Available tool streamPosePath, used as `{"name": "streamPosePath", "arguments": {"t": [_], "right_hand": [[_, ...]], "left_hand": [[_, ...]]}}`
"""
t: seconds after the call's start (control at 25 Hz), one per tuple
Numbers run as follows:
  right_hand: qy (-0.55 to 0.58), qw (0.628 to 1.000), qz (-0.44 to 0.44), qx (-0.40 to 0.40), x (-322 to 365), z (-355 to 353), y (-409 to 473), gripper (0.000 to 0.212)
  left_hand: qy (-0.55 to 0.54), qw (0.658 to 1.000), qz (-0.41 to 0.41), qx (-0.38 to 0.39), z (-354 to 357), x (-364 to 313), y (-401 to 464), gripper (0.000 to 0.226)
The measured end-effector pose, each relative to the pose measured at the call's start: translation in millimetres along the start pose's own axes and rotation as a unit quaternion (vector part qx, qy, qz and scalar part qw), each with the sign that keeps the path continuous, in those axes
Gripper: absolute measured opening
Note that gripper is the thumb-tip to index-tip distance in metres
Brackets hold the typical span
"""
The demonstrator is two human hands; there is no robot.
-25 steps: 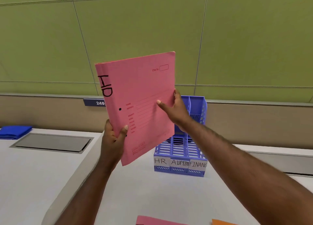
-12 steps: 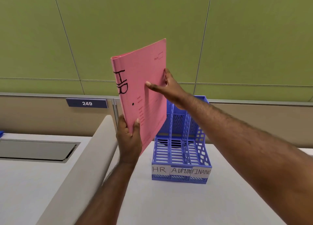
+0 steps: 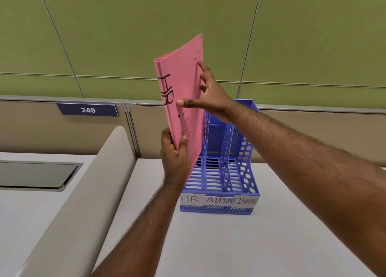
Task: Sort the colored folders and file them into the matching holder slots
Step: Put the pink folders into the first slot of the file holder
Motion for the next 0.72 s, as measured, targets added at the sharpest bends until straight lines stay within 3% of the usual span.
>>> {"name": "streamPosePath", "arguments": {"t": [0.2,0.48,0.72], "right_hand": [[0.003,1.0,-0.012,-0.002,-17,4,1,0.13],[-0.08,0.994,-0.07,0.018,-20,4,2,0.138],[-0.116,0.992,-0.046,0.023,-39,13,-8,0.122]], "left_hand": [[-0.005,0.999,-0.031,0.019,3,20,-1,0.03],[0.038,0.997,-0.057,0.021,5,47,-9,0.03],[0.082,0.991,-0.105,0.011,6,70,-26,0.038]]}}
Point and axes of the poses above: each hand's wrist, its own y-axis towards the middle knuckle, its own z-axis out of the palm, x = y × z, the point moved 1 cm from there along y, towards the middle knuckle, and after that the axes turned 13 degrees about x, right-handed, at the moved point
